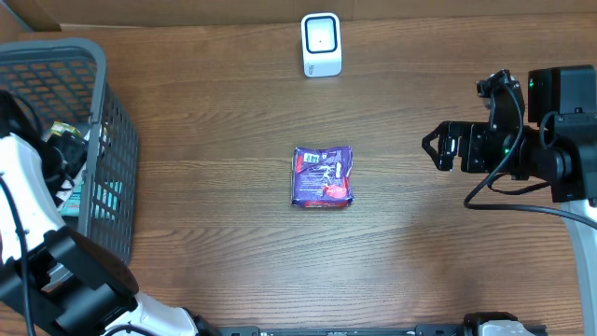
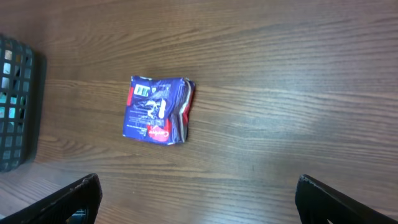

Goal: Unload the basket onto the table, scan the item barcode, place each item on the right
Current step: 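Reach the left gripper into the basket and grasp the mint-green wipes pack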

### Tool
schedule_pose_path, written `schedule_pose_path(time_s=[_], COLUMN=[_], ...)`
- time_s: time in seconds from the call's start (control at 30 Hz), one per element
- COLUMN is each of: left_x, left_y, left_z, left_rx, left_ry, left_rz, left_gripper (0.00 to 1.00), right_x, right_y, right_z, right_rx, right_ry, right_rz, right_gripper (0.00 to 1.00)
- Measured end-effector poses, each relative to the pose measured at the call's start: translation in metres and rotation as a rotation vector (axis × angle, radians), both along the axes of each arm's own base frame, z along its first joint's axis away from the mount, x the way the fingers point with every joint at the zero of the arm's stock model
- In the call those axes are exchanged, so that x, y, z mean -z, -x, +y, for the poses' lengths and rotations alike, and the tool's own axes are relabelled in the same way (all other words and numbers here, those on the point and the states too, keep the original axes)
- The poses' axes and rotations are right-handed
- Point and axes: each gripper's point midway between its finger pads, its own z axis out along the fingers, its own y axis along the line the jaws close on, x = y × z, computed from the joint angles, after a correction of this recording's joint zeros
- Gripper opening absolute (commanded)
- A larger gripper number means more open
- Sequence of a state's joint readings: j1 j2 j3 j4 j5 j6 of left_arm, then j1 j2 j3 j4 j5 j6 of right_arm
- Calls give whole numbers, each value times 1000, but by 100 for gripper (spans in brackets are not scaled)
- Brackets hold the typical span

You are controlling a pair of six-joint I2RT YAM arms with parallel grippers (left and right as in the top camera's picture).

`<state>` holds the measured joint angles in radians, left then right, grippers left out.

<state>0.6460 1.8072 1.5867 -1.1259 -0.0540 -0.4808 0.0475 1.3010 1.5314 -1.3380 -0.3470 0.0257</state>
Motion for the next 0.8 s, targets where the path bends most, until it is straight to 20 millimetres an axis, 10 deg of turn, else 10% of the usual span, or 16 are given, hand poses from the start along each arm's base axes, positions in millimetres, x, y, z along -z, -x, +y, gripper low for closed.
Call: schedule_pose_path(time_s=[0.27,0.53,0.8], left_x=[75,102,103], left_y=[1,2,6], left_z=[-1,4,9], left_rx=[-69,-94,-114], left_ry=[-9,-47,-77], left_rz=[-39,-89,-96], left_gripper=[96,93,10], right_x=[1,0,1], right_y=[2,3,6], right_z=[1,4,5], right_rx=[-4,-11,-14], right_ry=[-7,-21,-26], right_rz=[10,12,26], right_gripper=[100,100,100])
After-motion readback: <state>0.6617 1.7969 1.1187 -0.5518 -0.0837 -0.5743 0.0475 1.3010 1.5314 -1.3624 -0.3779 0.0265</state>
